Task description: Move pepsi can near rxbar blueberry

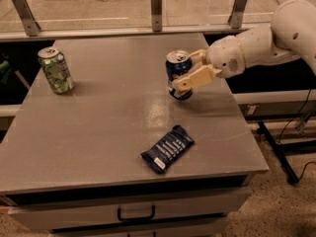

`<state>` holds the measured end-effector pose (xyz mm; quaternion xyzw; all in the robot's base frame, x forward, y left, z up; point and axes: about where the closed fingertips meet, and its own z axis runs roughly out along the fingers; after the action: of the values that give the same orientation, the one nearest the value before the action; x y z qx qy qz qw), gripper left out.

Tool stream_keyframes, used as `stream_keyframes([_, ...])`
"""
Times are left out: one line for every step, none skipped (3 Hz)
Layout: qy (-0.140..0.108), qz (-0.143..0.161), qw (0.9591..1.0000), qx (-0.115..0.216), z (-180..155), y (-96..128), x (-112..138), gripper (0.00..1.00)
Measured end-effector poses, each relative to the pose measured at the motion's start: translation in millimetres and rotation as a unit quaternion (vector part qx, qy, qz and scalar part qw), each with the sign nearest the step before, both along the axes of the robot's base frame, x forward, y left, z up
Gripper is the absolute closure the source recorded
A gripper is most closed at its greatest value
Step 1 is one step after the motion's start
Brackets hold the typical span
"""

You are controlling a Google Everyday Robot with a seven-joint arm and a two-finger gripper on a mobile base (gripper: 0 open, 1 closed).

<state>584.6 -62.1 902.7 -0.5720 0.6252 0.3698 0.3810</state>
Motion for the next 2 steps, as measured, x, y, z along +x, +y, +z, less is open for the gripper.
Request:
stream_keyframes([0.021, 0.025, 0.9994, -0.011, -6, -13, -34, 0.83])
stream_keyframes([0.041, 0.052, 0.9977, -0.014, -18, -20, -60, 0.59])
